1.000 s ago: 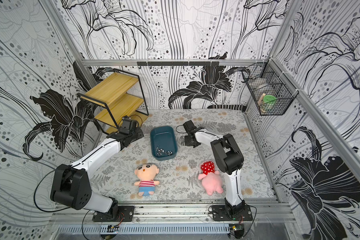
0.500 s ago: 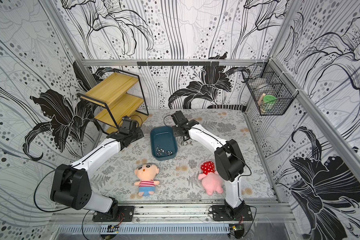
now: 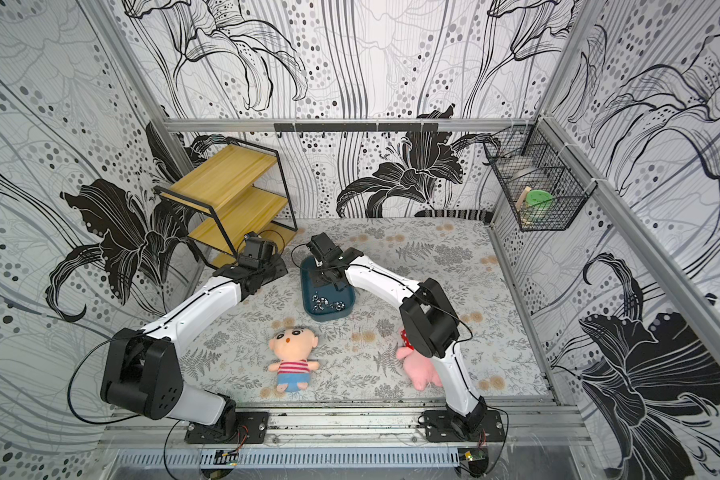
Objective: Take out the wing nut from the storage box
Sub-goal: Pick up the wing nut from the storage box.
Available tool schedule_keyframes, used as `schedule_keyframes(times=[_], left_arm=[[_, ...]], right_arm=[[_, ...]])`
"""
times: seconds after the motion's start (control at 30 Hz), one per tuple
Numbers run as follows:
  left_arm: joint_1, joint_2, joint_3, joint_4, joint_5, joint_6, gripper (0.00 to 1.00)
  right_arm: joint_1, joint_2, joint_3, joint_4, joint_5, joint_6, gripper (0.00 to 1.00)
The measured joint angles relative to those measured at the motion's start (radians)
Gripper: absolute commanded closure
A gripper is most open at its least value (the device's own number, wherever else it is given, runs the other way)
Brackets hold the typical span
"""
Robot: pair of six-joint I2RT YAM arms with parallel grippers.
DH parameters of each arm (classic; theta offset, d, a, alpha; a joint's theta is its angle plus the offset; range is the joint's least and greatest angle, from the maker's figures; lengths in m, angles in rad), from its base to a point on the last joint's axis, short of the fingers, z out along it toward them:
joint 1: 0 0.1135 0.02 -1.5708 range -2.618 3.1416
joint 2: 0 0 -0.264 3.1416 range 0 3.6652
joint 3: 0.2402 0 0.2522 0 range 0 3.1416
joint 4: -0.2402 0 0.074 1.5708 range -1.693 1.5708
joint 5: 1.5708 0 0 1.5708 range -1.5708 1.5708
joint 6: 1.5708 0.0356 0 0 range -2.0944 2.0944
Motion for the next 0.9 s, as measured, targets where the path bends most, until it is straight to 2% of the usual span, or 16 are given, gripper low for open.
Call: schedule_keyframes(times=[0.9], left_arm=[[0.0,-0.004,-0.008,0.0,0.0,0.0,0.68]], right_arm=[[0.005,0.169,0.048,0.015,-0.042,0.03,0.7]])
